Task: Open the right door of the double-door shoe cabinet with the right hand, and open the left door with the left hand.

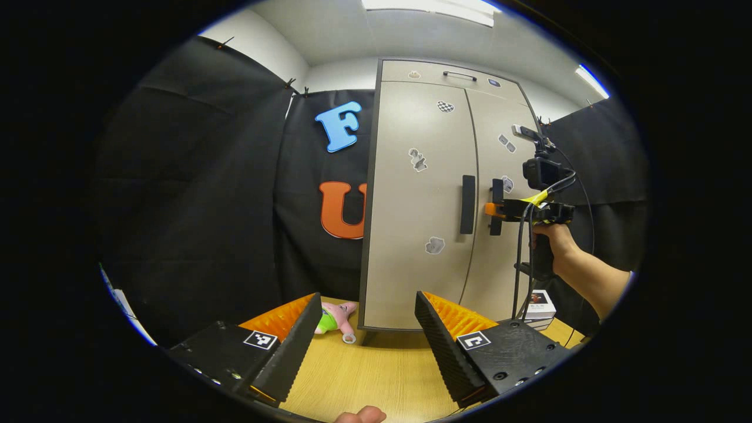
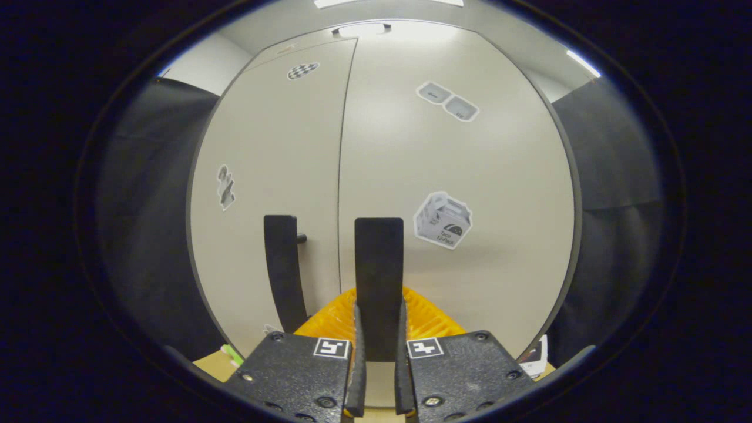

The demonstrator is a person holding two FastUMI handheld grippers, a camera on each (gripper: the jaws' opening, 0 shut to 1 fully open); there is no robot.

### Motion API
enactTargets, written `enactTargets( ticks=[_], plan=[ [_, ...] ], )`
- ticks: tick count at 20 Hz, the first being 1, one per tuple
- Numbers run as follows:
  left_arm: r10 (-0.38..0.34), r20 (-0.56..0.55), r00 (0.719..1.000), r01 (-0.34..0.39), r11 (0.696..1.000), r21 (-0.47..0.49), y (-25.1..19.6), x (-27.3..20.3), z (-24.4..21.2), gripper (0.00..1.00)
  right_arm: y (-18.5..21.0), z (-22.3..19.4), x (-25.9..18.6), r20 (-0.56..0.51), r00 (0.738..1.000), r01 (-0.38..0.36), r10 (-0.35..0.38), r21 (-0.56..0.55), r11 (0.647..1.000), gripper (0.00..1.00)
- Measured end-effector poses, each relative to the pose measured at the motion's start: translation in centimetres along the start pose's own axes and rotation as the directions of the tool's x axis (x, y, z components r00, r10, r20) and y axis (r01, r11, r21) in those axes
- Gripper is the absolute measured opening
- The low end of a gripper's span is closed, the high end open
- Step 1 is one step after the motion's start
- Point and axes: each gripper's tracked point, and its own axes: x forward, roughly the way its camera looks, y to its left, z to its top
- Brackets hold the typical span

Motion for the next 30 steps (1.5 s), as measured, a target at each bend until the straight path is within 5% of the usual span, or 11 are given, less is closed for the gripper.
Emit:
enactTargets(
  ticks=[13, 30],
  plan=[
    [-0.022, 0.037, 0.999, 0.021, 0.999, 0.025, -3.8, -1.9, 1.3, 0.95, -4.0, -0.3, -12.0, -0.013, 0.994, -0.105, 0.106, 0.025, 0.994, 0.2],
    [-0.125, 0.072, 0.99, 0.12, 0.991, 0.062, -11.5, -1.7, 2.2, 0.95, -13.4, 0.2, -19.8, -0.022, 0.999, -0.042, 0.041, -0.025, 0.999, 0.19]
  ],
)
